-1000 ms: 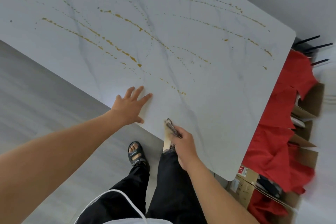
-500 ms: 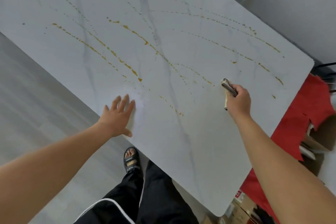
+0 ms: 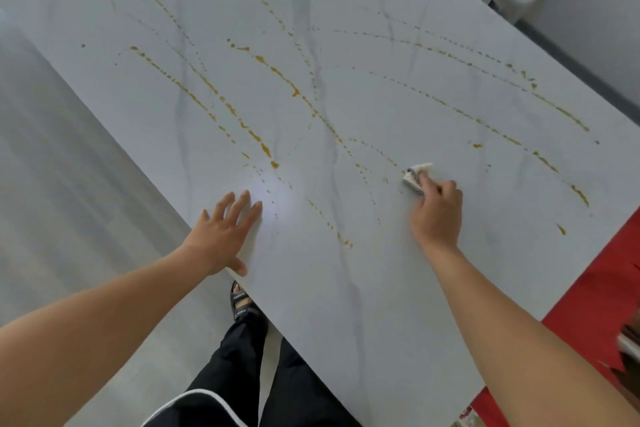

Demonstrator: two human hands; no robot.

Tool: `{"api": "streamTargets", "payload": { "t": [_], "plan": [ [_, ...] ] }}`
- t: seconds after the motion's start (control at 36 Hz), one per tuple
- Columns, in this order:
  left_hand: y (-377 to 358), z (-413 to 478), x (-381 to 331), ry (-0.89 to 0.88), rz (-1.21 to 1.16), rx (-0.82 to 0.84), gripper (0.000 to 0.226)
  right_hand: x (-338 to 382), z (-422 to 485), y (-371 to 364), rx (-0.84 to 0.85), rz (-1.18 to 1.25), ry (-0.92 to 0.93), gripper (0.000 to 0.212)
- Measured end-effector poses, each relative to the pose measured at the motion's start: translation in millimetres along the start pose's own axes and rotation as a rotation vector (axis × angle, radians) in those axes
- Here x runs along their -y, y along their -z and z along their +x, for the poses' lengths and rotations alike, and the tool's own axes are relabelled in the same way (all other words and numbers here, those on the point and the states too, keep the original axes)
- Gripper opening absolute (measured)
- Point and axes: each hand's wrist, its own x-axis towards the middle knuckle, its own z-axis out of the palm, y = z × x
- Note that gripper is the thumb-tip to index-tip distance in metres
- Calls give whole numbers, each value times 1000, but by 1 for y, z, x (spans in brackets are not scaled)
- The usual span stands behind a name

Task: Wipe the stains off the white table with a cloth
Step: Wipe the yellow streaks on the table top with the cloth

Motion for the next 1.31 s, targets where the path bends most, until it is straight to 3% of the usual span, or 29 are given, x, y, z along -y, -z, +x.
{"api": "streamTargets", "payload": {
  "t": [0.08,0.14,0.19,0.31,0.36,0.47,0.53,0.67,0.72,0.83,1.0,1.17,1.31],
  "plan": [
    [1,-1,-1,-1,-18,5,139,-3,-19,-9,14,-69,330,61],
    [2,-2,-1,1,-28,4,138,-6,-19,-8,27,-80,419,60],
    [2,-3,-1,0,-38,4,138,-8,-17,-7,13,-52,335,59],
    [1,-3,0,-5,-42,-15,138,4,-24,-13,-36,70,-6,57],
    [1,-4,0,-7,-37,-18,138,14,-33,-16,-31,40,73,56],
    [0,-4,1,-15,-40,-30,139,16,-43,-16,39,-33,404,59],
    [-1,-4,1,-15,-43,-34,139,14,-39,-15,35,-31,361,58],
    [-4,-3,3,-17,-30,-44,140,24,-43,-21,-43,35,31,56],
    [-4,-4,3,-21,-28,-45,140,35,-56,-25,-31,10,90,55],
    [-3,-3,3,-25,-32,-43,139,39,-71,-28,70,-27,384,58],
    [-6,-5,4,-27,-36,-65,139,50,-78,-31,18,44,80,57],
    [-5,-4,3,-32,-38,-69,139,60,-99,-32,134,-30,398,60],
    [-7,-3,5,-38,-12,-86,139,62,-104,-35,63,1,184,58]
  ]
}}
